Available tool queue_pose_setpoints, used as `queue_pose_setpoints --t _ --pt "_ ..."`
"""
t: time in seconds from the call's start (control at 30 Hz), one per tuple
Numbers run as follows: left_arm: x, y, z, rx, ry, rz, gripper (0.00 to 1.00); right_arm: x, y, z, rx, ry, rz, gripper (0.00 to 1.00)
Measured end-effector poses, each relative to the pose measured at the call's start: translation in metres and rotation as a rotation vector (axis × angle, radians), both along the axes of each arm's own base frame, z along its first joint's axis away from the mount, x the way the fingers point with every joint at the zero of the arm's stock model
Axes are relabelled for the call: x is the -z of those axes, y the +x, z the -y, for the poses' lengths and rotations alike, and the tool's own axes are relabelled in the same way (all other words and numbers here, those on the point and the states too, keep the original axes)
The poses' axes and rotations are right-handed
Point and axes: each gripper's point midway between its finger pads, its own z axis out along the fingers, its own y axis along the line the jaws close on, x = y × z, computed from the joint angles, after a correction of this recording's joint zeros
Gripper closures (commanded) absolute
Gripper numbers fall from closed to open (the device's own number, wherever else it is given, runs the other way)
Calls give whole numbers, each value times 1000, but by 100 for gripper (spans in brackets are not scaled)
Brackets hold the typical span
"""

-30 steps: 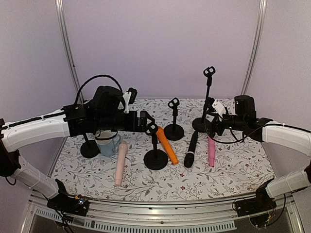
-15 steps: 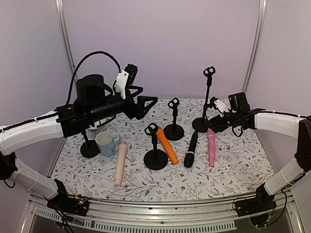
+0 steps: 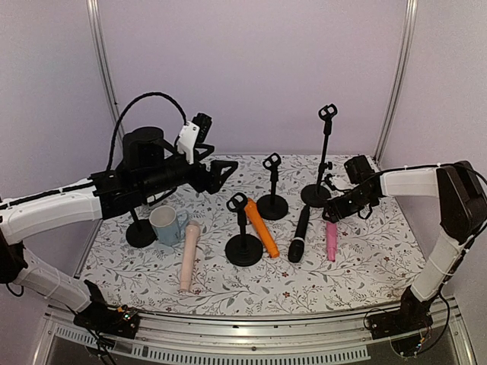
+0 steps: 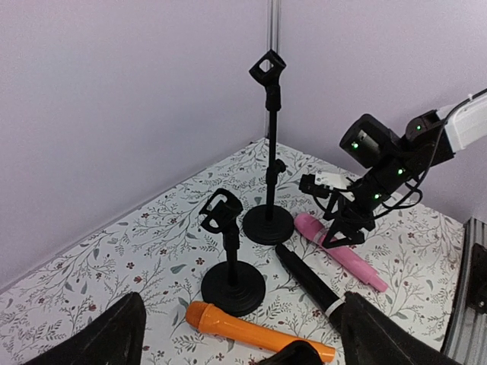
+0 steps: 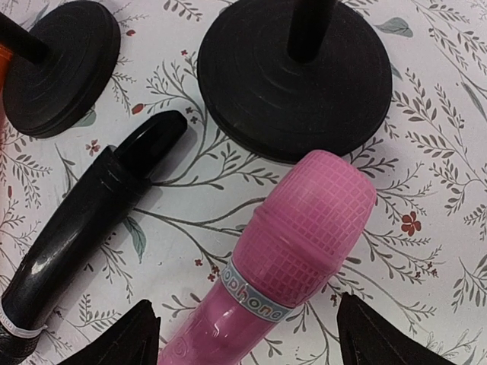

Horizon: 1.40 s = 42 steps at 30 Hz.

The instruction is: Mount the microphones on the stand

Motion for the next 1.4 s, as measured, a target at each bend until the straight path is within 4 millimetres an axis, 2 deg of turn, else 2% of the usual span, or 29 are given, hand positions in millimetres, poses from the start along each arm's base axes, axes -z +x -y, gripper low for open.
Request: queue_pose_setpoints --t 0.17,0.3,0.6,0.83,1.0,1.07,1.17,1.3,1.4 --pt "-24 -1 -16 -32 -34 55 10 6 -6 1 3 -3 -33 29" --pt "-34 -4 -20 -36 -48 79 10 13 -9 2 10 4 -64 35" --pt "-30 -3 -21 -39 -40 77 10 27 -12 7 33 26 -120 42" --pt "-29 -3 -21 -39 -36 76 11 33 -12 14 57 41 -146 63" --pt "-28 -3 -20 -34 -35 76 11 30 -12 23 80 58 -141 68" --pt "-28 -4 -20 -31 -34 76 12 21 -13 28 95 76 -125 69" --pt "-28 -4 -19 -26 -29 81 11 -2 -12 35 109 108 -71 73" --pt "-28 -5 -18 -19 -29 81 2 -58 -12 32 82 192 56 76" --pt "-35 -10 -14 -13 -38 78 1 -107 -20 22 23 271 162 75"
